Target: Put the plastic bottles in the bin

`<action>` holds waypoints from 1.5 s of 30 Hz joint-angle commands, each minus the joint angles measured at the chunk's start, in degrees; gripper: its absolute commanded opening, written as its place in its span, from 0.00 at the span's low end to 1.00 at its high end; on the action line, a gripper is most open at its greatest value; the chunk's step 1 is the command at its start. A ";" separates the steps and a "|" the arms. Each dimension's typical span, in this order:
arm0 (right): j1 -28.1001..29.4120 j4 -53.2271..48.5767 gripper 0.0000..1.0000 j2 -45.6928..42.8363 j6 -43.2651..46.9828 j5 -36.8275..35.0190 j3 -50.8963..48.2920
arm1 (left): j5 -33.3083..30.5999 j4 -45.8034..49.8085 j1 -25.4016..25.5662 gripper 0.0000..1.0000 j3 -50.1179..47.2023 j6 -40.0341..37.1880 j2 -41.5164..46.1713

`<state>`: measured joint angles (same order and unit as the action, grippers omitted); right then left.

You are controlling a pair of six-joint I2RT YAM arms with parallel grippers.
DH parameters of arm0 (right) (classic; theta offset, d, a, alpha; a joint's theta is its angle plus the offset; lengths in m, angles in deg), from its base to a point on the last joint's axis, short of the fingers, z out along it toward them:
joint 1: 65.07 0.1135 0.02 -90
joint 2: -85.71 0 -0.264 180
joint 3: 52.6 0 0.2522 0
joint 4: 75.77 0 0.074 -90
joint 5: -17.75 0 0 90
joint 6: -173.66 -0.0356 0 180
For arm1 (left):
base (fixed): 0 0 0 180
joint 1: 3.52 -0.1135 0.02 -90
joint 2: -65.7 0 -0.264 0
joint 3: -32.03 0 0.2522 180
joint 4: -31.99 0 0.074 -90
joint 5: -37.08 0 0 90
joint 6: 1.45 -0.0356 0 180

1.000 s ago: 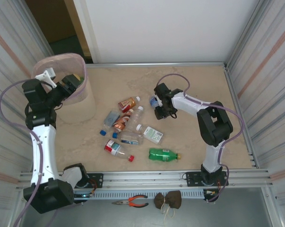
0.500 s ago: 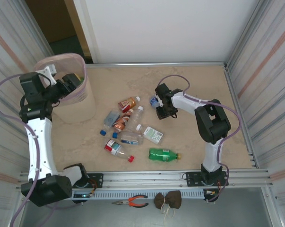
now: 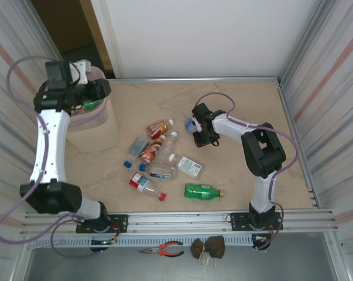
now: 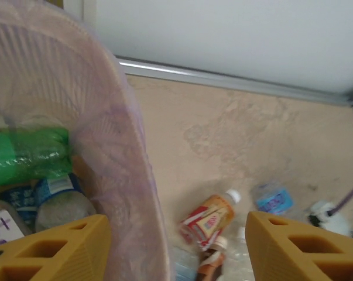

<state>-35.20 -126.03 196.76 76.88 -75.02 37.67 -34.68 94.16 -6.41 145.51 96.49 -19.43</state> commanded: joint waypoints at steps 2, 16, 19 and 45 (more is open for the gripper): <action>-0.51 -1.03 0.22 -3.32 -0.03 0.48 0.30 | -12.93 9.32 3.41 0.61 9.63 -7.92 -7.25; -0.53 -2.51 0.22 -9.53 -0.60 -0.86 -1.47 | -22.11 12.03 7.96 0.34 19.40 -12.84 -17.85; -0.60 -2.70 0.22 -10.71 -0.77 -1.21 -1.71 | -21.88 11.28 9.37 0.28 20.31 -14.27 -18.48; -2.01 -4.70 0.22 -19.70 -2.15 -2.19 -3.30 | -17.47 12.35 15.29 0.26 35.10 -18.34 -28.52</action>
<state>-36.97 -129.17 179.53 76.37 -76.81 33.78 -53.83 105.79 8.52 178.43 78.26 -49.09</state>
